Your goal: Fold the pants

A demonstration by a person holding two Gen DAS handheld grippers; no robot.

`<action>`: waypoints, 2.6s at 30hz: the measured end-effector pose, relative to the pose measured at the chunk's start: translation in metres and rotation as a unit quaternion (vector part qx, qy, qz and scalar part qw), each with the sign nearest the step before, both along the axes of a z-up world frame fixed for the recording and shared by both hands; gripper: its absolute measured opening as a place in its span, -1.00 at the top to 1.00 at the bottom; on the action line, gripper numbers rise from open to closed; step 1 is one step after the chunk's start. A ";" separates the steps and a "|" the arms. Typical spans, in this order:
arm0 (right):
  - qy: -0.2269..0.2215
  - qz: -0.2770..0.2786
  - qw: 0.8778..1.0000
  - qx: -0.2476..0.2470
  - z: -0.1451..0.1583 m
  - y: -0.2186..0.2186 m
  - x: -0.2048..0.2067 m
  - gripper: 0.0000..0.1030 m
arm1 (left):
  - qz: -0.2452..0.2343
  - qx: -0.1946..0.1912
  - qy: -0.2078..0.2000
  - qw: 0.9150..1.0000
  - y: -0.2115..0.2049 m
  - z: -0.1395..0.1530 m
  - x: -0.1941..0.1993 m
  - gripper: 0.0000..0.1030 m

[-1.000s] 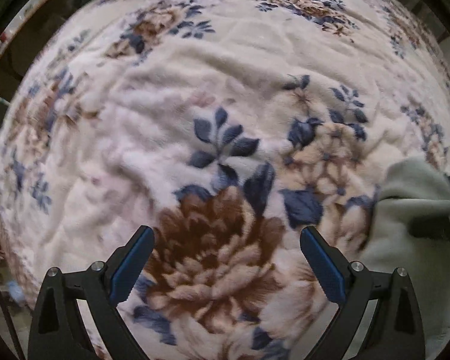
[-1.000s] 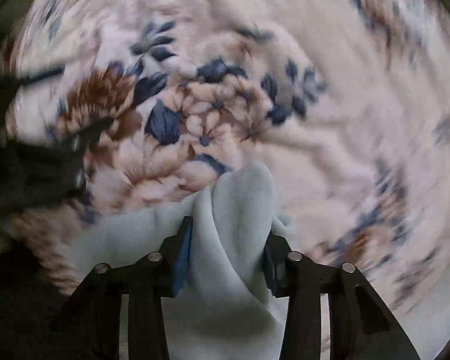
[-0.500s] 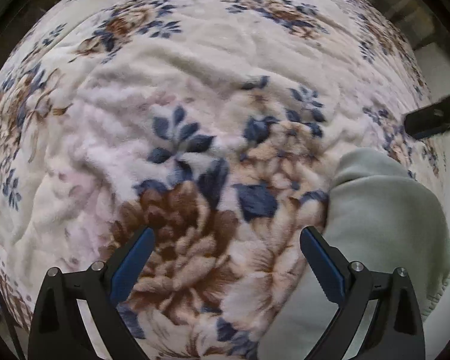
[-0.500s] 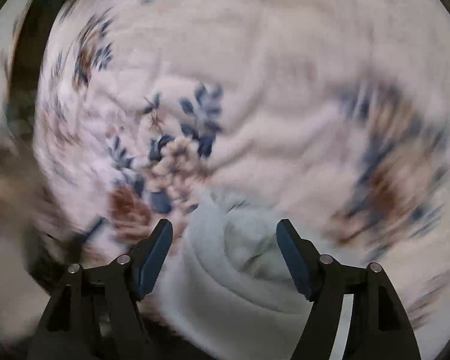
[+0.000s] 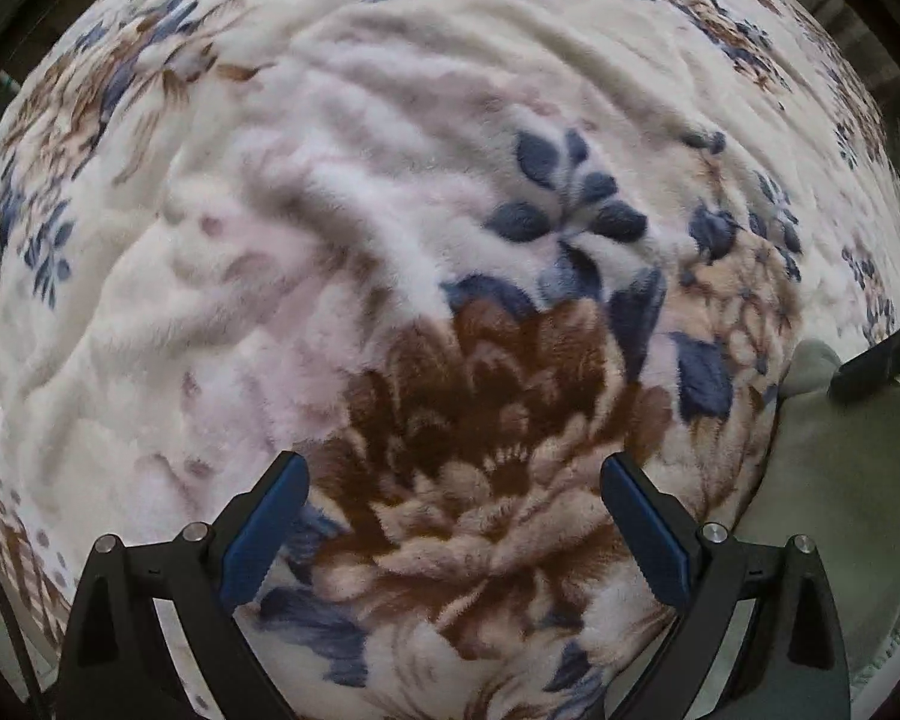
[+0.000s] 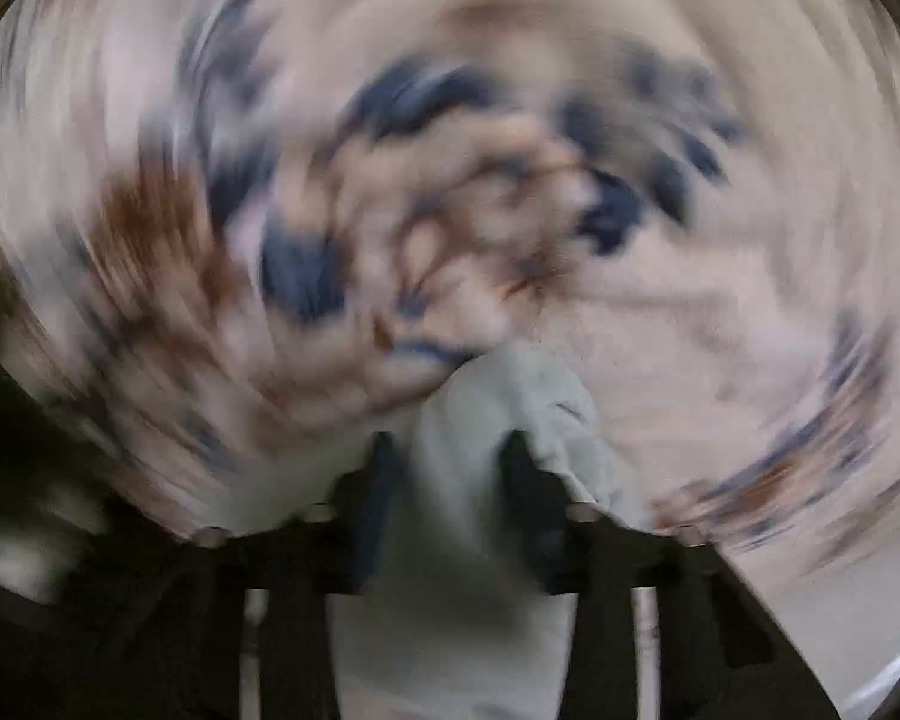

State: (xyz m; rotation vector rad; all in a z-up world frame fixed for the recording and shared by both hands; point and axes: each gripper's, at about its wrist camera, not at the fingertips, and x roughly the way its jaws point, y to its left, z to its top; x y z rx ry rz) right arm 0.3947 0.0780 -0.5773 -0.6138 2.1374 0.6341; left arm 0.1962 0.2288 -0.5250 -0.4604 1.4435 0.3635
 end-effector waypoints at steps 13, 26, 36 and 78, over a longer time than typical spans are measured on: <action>-0.077 0.072 0.994 0.040 0.076 -0.021 0.036 -0.57 | -0.047 -0.011 -0.019 0.999 -0.034 0.004 0.030 -0.93; 0.119 -0.270 0.955 -0.003 -0.012 -0.091 0.052 0.34 | -0.002 -0.028 0.006 1.000 -0.018 -0.019 0.005 -0.93; -0.048 0.076 0.995 0.030 0.052 -0.003 0.051 -0.62 | -0.012 -0.025 0.003 1.000 -0.016 -0.016 0.019 -0.93; 0.034 -0.027 0.999 -0.022 -0.013 -0.030 0.026 -0.40 | -0.060 -0.121 -0.047 0.990 -0.087 -0.013 0.007 -0.93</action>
